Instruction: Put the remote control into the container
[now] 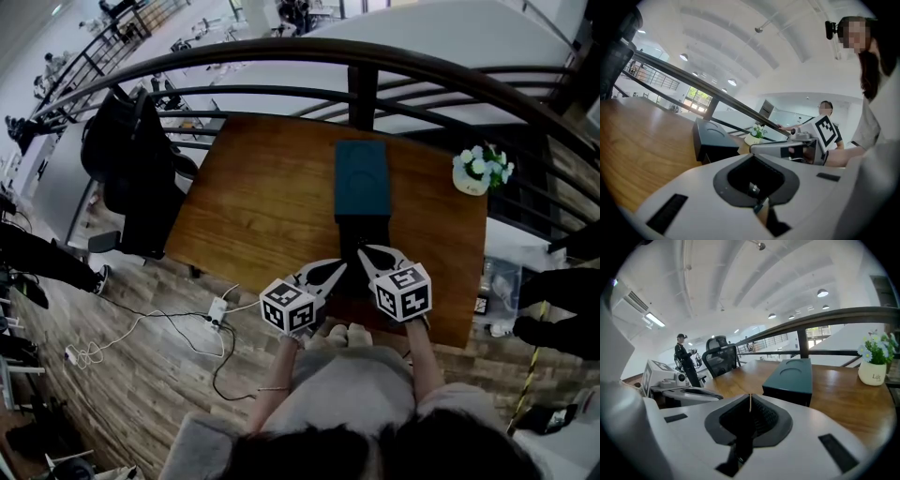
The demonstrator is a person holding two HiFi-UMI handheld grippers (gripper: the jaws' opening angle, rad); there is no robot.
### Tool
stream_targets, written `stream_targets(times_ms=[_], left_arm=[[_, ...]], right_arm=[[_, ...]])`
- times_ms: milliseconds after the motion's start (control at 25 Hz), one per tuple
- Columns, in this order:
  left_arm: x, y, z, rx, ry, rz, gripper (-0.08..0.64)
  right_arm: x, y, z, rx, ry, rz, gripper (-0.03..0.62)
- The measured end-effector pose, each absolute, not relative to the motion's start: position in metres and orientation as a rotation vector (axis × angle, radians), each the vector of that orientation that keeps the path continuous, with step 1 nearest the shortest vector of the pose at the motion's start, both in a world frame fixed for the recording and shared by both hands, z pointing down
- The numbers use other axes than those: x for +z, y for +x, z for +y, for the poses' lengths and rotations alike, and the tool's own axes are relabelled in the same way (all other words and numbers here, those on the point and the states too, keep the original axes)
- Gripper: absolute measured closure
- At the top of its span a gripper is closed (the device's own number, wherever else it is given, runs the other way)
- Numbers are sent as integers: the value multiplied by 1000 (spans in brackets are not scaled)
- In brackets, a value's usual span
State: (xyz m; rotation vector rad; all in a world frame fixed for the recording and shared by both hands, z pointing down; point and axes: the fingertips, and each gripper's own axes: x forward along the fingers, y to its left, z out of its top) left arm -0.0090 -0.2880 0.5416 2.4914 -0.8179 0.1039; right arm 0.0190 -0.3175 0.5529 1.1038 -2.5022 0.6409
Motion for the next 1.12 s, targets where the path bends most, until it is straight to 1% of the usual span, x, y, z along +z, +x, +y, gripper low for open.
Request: stream_targets(times_ms=[480, 840, 1120], left_arm=[[502, -6, -286, 36, 2595, -804, 556], [481, -4, -284, -23, 2652, -793, 555], [479, -5, -285, -23, 2655, -785, 555]], right_arm=[[504, 22, -311, 578, 1125, -2665, 563], [483, 23, -305, 501, 1103, -2748, 563], [483, 23, -307, 491, 1101, -2755, 563]])
